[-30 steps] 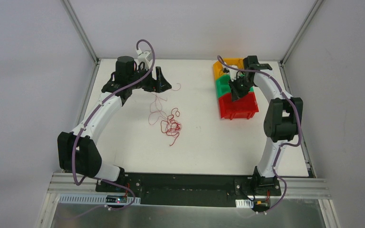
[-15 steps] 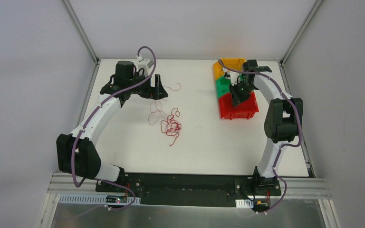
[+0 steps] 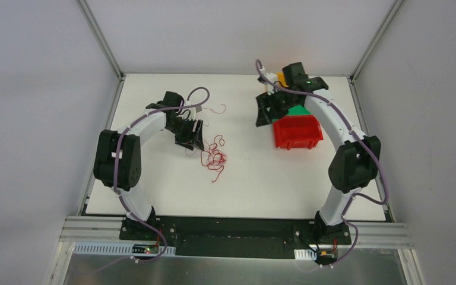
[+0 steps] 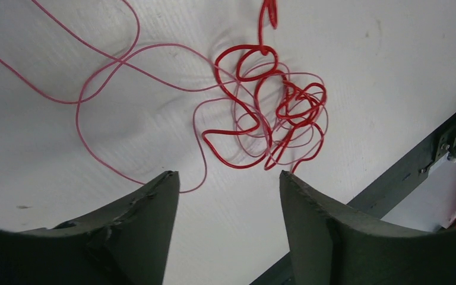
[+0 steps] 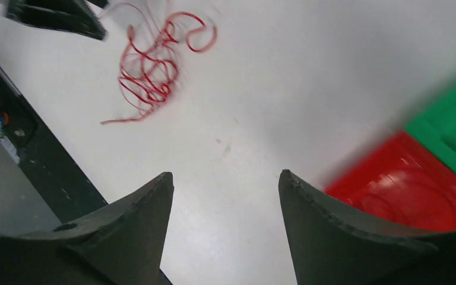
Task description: Untangle the cables
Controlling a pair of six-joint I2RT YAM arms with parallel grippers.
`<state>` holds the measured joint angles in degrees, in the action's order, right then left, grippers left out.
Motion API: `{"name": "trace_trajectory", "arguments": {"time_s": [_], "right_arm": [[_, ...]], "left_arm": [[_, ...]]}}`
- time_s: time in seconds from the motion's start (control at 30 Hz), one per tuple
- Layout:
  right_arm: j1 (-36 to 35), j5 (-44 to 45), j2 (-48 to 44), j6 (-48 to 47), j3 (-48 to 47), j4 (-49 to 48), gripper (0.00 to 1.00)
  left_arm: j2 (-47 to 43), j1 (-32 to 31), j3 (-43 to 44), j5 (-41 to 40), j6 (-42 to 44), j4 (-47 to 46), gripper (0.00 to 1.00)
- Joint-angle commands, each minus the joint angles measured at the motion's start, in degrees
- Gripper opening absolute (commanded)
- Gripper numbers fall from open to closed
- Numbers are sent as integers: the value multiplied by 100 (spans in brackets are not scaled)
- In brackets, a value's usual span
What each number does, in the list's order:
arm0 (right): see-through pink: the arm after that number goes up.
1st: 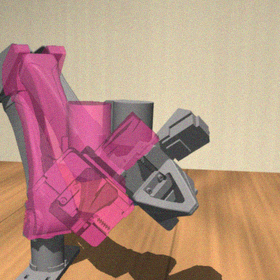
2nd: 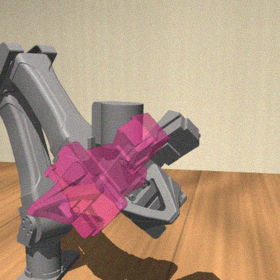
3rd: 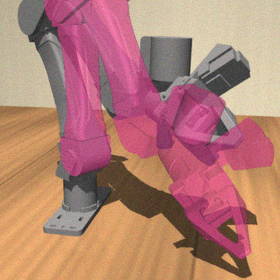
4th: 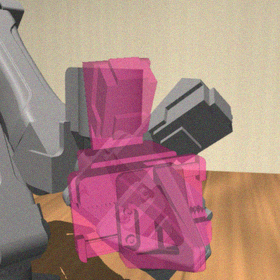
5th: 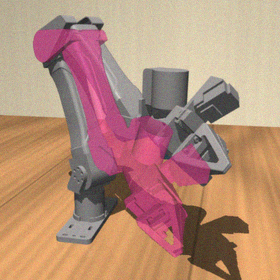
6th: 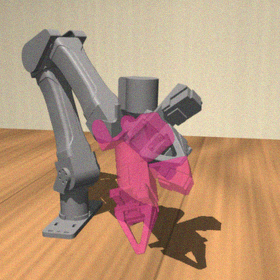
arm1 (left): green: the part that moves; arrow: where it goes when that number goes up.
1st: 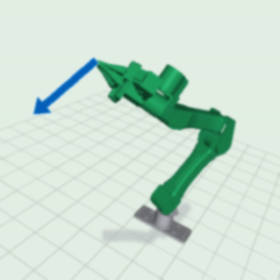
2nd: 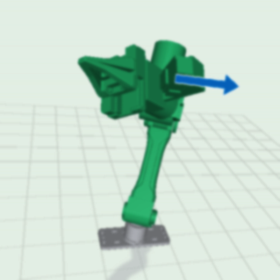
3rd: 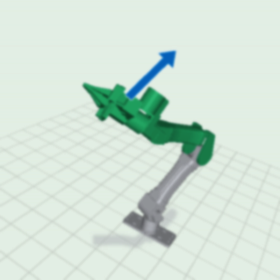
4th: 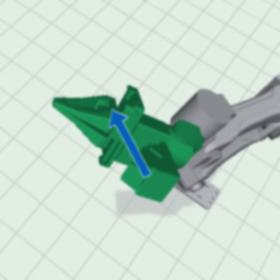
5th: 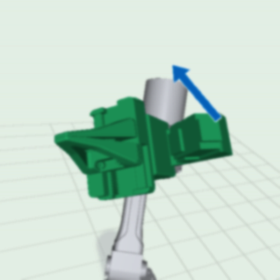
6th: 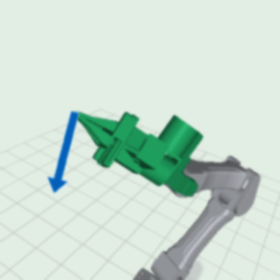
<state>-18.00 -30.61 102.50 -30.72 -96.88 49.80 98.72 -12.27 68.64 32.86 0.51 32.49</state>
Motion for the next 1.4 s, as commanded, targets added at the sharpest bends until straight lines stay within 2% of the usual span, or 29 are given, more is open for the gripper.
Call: {"name": "trace_trajectory", "arguments": {"time_s": [0.0,0.1,0.17,0.37,0.5,0.6,0.73,0.8,0.83,0.9,0.97,1.03,1.13,1.17,1.37], "right_arm": [[-802,-136,632,1873,-463,-1080,67],[-1270,341,1091,2863,-594,-1863,65],[-1599,660,1384,3181,-680,-2312,65],[-2108,1111,2148,3316,-880,-2592,66],[-2179,1206,2344,3320,-654,-2775,65],[-2213,1169,2427,3312,-469,-2866,59],[-2296,1037,2490,3255,-280,-2804,41],[-2322,1008,2514,3183,-258,-2740,38],[-2322,991,2544,3131,-289,-2682,39],[-2330,973,2636,2910,-428,-2405,48],[-2339,965,2742,2768,-475,-2270,48],[-2356,1038,2756,2671,-400,-2340,39],[-2358,1009,2697,2570,-419,-2326,4],[-2357,972,2569,2519,-380,-2315,0],[-1857,219,992,2349,-17,-2751,0]], "left_arm": [[465,303,197,140,-279,205,49],[637,550,141,247,-421,197,40],[730,660,101,323,-461,196,36],[909,763,23,555,-538,181,33],[981,900,-29,628,-627,162,25],[1013,1158,-113,729,-728,161,18],[898,1462,-251,789,-690,195,12],[842,1506,-299,792,-612,270,11],[805,1520,-332,792,-593,290,10],[731,1583,-419,792,-569,310,10],[666,1674,-520,784,-534,327,9],[605,1767,-583,769,-455,372,8],[541,1909,-629,771,-329,468,8],[521,1989,-638,766,-301,515,7],[440,2543,-592,611,-126,710,0]]}}
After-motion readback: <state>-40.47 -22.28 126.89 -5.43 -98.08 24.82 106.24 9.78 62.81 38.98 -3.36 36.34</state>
